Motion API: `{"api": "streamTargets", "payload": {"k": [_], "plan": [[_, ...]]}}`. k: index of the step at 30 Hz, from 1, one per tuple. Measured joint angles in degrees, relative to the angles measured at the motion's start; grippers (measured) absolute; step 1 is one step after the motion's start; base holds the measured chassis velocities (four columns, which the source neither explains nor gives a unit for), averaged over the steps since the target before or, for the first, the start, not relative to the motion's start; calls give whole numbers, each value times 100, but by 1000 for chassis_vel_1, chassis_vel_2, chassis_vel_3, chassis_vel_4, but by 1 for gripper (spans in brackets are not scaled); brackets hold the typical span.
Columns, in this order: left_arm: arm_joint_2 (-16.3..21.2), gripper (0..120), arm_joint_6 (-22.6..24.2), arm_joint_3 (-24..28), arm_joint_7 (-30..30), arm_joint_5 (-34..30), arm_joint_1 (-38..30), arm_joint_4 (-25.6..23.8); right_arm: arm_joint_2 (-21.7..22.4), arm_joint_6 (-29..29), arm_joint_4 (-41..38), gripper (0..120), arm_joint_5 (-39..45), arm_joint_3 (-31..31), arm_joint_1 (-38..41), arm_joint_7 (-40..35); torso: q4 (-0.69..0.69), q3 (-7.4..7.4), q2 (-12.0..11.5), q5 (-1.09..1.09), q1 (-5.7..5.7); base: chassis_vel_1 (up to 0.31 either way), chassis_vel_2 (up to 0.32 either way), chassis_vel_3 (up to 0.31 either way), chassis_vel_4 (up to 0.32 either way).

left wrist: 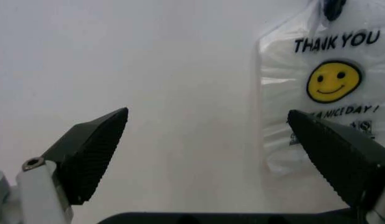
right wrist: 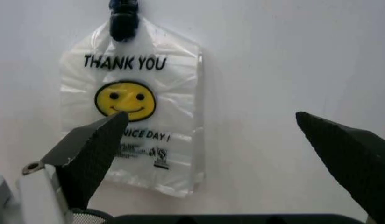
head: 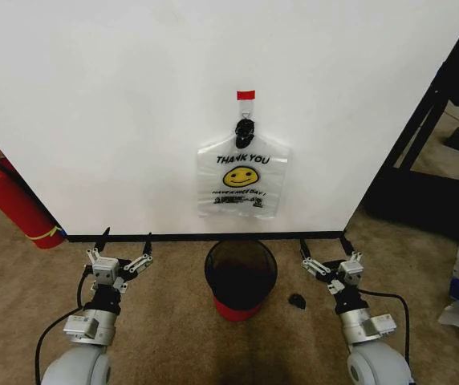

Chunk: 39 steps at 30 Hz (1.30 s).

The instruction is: Pick up the garbage bag from the wall and place it over the trash bin.

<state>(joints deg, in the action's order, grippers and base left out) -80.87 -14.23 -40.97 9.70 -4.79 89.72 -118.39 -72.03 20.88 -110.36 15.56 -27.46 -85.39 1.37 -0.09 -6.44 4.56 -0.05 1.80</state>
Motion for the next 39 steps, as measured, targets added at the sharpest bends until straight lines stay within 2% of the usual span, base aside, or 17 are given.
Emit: {"api": "streamTargets", "payload": {"k": [3, 6, 7, 9, 13, 17, 20, 21, 23, 25, 27, 29, 31, 32, 36, 39], "plan": [[-82, 100, -77, -24, 29, 53, 84, -39, 102, -24, 15, 100, 848, 237, 150, 214, 0, 0, 0, -2, 0, 0, 0, 0, 0], [-217, 100, -123, -25, 27, 100, 217, -127, 226, -282, 60, 100, 2674, 770, 602, 528, 2, 0, 0, -2, 0, 0, 0, 0, 0], [-217, 100, -123, -25, 27, 100, 217, -127, 226, -282, 60, 100, 2674, 770, 602, 528, 2, 0, 0, -2, 0, 0, 0, 0, 0], [-262, 100, -150, -48, 28, 154, 296, -174, 233, -322, 267, 100, 3395, 982, 936, 770, 4, -1, 0, 1, 0, 0, 0, 0, 0], [-293, 100, -186, -189, 31, 195, 422, -270, 227, -334, 668, 100, 4085, 1256, 1446, 1116, 3, -1, 0, 0, 0, 0, 0, 0, 0], [-347, 100, -214, -267, 30, 194, 479, -322, 192, -443, 603, 100, 3861, 1245, 1377, 1059, 3, -1, 0, 1, 0, 0, 0, 0, 0], [-396, 100, -272, -290, 25, 194, 508, -326, 211, -675, 323, 100, 2594, 1048, 1019, 428, 1, 0, 0, -1, 0, 0, 0, 0, 0], [-425, 100, -312, -292, 19, 194, 513, -317, 258, -770, 197, 100, 1689, 895, 788, 47, -3, 0, 0, -1, 0, 0, 0, 0, 0], [-461, 100, -357, -282, 15, 207, 516, -286, 314, -787, 97, 100, 1209, 822, 676, -135, -4, 0, 0, 0, 0, 0, 0, 0, 0], [-481, 100, -378, -273, 14, 221, 516, -272, 338, -778, 66, 100, 1189, 833, 677, -167, -4, 0, 0, -1, 0, 0, 0, 0, 0], [-540, 100, -416, -247, 13, 280, 527, -254, 384, -673, 59, 100, 1672, 977, 844, -33, -2, 0, 0, 0, 0, 0, 0, 0, 0], [-627, 100, -425, -220, 12, 358, 583, -283, 383, -529, 221, 100, 3042, 1351, 1350, 406, 1, 0, 0, -1, 0, 0, 0, 0, 0], [-682, 100, -425, -225, 12, 402, 641, -328, 298, -494, 513, 100, 3969, 1625, 1871, 648, 5, 0, 0, 1, 0, 0, 0, 0, 0], [-682, 100, -425, -225, 12, 402, 641, -328, 298, -494, 513, 100, 3969, 1625, 1871, 648, 5, 0, 0, 1, 0, 0, 0, 0, 0], [-754, 100, -431, -291, 14, 516, 772, -366, 95, -405, 1464, 100, 5096, 2012, 2752, 1234, 4, -1, 0, 3, 0, 0, 0, 0, 0], [-805, 100, -438, -322, 22, 551, 830, -390, -9, -362, 1936, 100, 5521, 2120, 3135, 1570, 3, -1, 0, -2, 0, 0, 0, 0, 0]]}}
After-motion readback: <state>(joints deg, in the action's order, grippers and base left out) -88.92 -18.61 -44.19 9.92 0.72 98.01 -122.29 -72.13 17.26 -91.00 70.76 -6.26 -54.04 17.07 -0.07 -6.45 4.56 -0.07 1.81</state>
